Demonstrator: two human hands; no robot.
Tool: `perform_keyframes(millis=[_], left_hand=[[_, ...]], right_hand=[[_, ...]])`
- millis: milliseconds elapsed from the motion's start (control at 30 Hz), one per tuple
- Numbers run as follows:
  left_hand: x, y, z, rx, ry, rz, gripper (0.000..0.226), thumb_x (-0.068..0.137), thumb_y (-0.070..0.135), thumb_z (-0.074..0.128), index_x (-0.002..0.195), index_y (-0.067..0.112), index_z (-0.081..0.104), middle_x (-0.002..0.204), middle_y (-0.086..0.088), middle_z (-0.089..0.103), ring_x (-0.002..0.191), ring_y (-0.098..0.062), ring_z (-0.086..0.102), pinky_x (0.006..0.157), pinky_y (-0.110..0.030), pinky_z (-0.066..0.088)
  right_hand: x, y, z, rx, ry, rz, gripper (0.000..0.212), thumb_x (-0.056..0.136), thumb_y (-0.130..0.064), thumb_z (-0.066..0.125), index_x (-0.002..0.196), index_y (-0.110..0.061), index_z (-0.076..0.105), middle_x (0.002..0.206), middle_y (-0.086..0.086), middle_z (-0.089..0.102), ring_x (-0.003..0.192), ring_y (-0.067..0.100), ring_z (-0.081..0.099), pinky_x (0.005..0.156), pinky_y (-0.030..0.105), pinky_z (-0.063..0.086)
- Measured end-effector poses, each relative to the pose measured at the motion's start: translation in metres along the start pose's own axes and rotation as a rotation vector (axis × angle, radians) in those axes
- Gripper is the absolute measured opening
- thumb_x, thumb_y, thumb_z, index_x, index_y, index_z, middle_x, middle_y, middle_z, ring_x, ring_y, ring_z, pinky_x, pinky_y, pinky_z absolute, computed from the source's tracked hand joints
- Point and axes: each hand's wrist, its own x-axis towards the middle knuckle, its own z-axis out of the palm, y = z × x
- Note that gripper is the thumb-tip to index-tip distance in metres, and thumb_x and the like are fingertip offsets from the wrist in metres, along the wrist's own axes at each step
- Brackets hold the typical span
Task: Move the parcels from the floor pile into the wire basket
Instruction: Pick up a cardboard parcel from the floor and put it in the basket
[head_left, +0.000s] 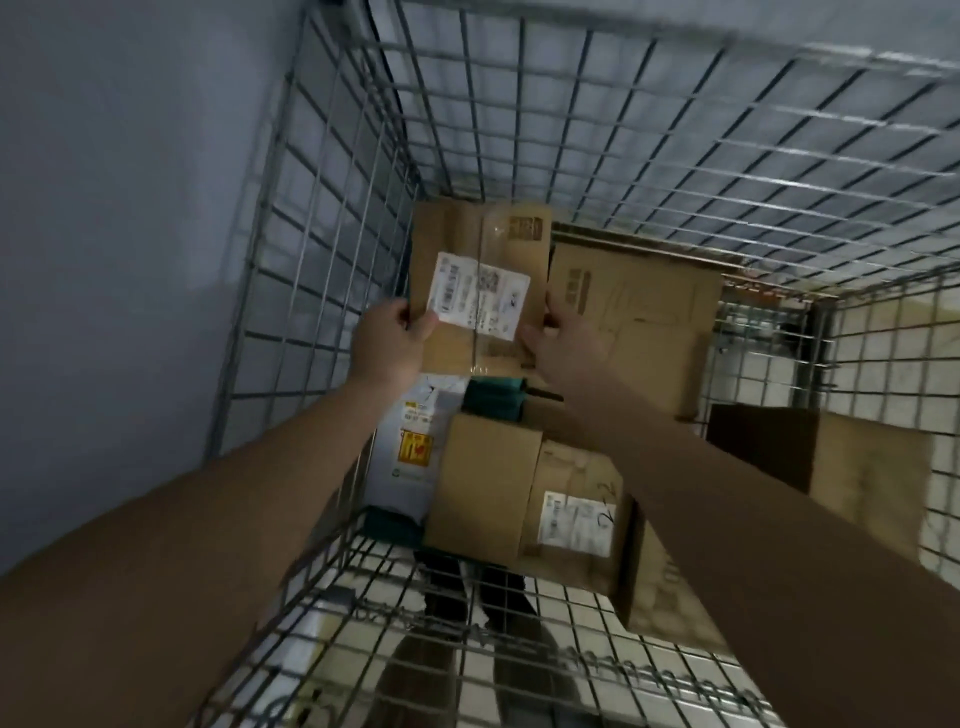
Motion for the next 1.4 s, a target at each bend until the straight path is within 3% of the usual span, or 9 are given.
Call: perform_keyframes(millis=[100, 233, 367, 533, 667, 833, 967, 1100, 1400], left_hand=[[0.047, -0.024, 0.025, 0.061, 0.08, 0.011, 0.03, 0.102, 0.028, 0.063, 0.123, 0.005, 0.064, 0.115, -0.013, 0.072, 0.101, -0.03, 0.068, 0.072, -0.03, 0.046], [0.074, -0.059, 0.049, 0.122, 0.028, 0.036, 0.05, 0.095, 0.03, 0.066, 0.138, 0.008, 0.05, 0.131, -0.011, 0.063, 0.111, -0.024, 0.063, 0.089, -0.037, 0.053], [0.075, -0.058, 0.055, 0.427, -0.116, 0.026, 0.092, 0.093, 0.034, 0.07, 0.162, 0.005, 0.016, 0.161, -0.018, 0.028, 0.139, -0.038, 0.044, 0.111, -0.047, 0.045], [0.049, -0.013, 0.013, 0.424, -0.24, 0.033, 0.073, 0.089, 0.057, 0.067, 0.147, 0.018, 0.048, 0.143, -0.014, 0.041, 0.124, -0.031, 0.052, 0.089, -0.035, 0.049], [-0.009, 0.033, -0.057, 0.534, -0.295, 0.159, 0.082, 0.066, 0.085, 0.053, 0.118, 0.023, 0.066, 0.109, -0.006, 0.066, 0.089, -0.025, 0.067, 0.074, -0.041, 0.06], [-0.124, 0.123, -0.158, 0.789, -0.287, 0.472, 0.074, 0.074, 0.086, 0.058, 0.12, 0.029, 0.067, 0.108, 0.002, 0.064, 0.097, -0.02, 0.064, 0.075, -0.035, 0.056], [-0.219, 0.215, -0.205, 0.849, -0.341, 0.651, 0.051, 0.078, 0.073, 0.06, 0.108, 0.032, 0.07, 0.101, 0.008, 0.07, 0.091, -0.014, 0.067, 0.073, -0.032, 0.057], [-0.319, 0.307, -0.196, 0.934, -0.38, 0.908, 0.067, 0.084, 0.073, 0.058, 0.14, 0.037, 0.057, 0.136, 0.006, 0.063, 0.114, -0.017, 0.063, 0.087, -0.032, 0.054], [-0.575, 0.428, -0.087, 1.052, -0.344, 1.464, 0.071, 0.086, 0.073, 0.057, 0.144, 0.034, 0.051, 0.136, 0.006, 0.062, 0.118, -0.018, 0.061, 0.088, -0.035, 0.05]], right_hand=[[0.058, 0.006, 0.032, 0.014, 0.016, 0.014, 0.06, 0.106, -0.019, 0.056, 0.161, -0.028, 0.034, 0.138, -0.004, 0.061, 0.092, 0.006, 0.06, 0.079, 0.022, 0.054], [0.098, 0.03, 0.076, 0.027, 0.011, 0.101, 0.057, 0.106, -0.019, 0.056, 0.16, -0.021, 0.036, 0.11, -0.003, 0.067, 0.082, 0.015, 0.064, 0.068, 0.025, 0.059], [0.106, 0.038, 0.09, -0.009, 0.082, 0.094, 0.059, 0.105, -0.026, 0.057, 0.16, -0.022, 0.036, 0.138, 0.006, 0.063, 0.105, 0.024, 0.066, 0.087, 0.038, 0.059], [0.055, 0.006, 0.053, -0.085, 0.006, 0.085, 0.074, 0.103, -0.038, 0.061, 0.165, -0.026, 0.022, 0.151, 0.008, 0.052, 0.093, 0.018, 0.065, 0.074, 0.033, 0.055], [-0.037, -0.034, -0.021, -0.257, 0.056, 0.012, 0.056, 0.104, -0.04, 0.056, 0.157, -0.029, 0.04, 0.144, 0.003, 0.055, 0.066, 0.013, 0.057, 0.054, 0.025, 0.047], [-0.215, -0.077, -0.122, -0.628, 0.072, -0.008, 0.061, 0.098, -0.056, 0.058, 0.154, -0.039, 0.041, 0.147, 0.003, 0.057, 0.121, 0.026, 0.062, 0.093, 0.037, 0.053], [-0.361, -0.107, -0.187, -0.7, 0.201, 0.004, 0.062, 0.097, -0.054, 0.059, 0.153, -0.032, 0.046, 0.142, 0.005, 0.062, 0.125, 0.027, 0.061, 0.098, 0.037, 0.051], [-0.481, -0.105, -0.238, -0.673, 0.314, 0.006, 0.061, 0.096, -0.056, 0.06, 0.149, -0.027, 0.051, 0.145, 0.001, 0.059, 0.126, 0.023, 0.059, 0.105, 0.04, 0.05], [-0.718, -0.004, -0.363, -0.583, 0.691, 0.138, 0.068, 0.093, -0.062, 0.061, 0.151, -0.03, 0.045, 0.13, 0.002, 0.066, 0.112, 0.024, 0.063, 0.093, 0.036, 0.053]])
